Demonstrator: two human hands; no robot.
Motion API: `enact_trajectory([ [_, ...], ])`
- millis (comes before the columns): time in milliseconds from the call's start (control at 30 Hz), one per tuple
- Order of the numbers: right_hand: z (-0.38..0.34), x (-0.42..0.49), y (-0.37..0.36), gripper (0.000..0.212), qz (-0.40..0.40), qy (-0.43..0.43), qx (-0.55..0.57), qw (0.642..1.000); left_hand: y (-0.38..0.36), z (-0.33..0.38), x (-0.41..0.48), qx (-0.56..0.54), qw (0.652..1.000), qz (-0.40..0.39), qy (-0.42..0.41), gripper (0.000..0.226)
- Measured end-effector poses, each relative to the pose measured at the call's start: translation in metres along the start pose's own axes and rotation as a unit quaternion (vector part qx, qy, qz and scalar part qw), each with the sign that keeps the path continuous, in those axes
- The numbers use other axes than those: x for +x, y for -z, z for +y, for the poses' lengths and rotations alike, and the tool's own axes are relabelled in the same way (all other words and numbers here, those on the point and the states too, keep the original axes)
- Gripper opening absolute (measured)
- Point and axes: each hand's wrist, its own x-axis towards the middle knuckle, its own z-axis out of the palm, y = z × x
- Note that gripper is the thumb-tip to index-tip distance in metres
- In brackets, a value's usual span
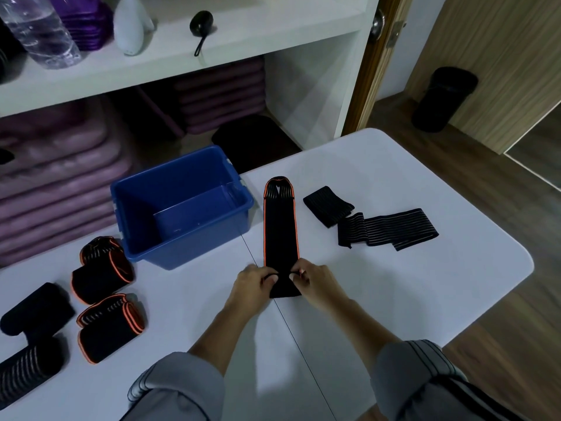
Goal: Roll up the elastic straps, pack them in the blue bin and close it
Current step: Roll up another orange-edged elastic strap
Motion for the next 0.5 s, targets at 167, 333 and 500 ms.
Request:
enact_trajectory([
  [167, 0.002, 0.005, 0.001, 0.015, 0.015, 0.005, -0.028, 0.999, -0.001, 0.004, 0.003, 0.014, 0.999, 0.028, -0.002, 0.017],
  [333, 0.007, -0.001, 0.002, 0.019, 0.022, 0.065, -0.011, 0.998, -0.001, 0.001, 0.002, 0.018, 0.996, 0.052, -0.076, 0.009],
  [500, 0.013, -0.008, 0.007, 0.050, -0.037, 0.110, -0.030, 0.993, 0.003, -0.010, -0.005, 0.060, 0.989, 0.010, -0.134, 0.038],
])
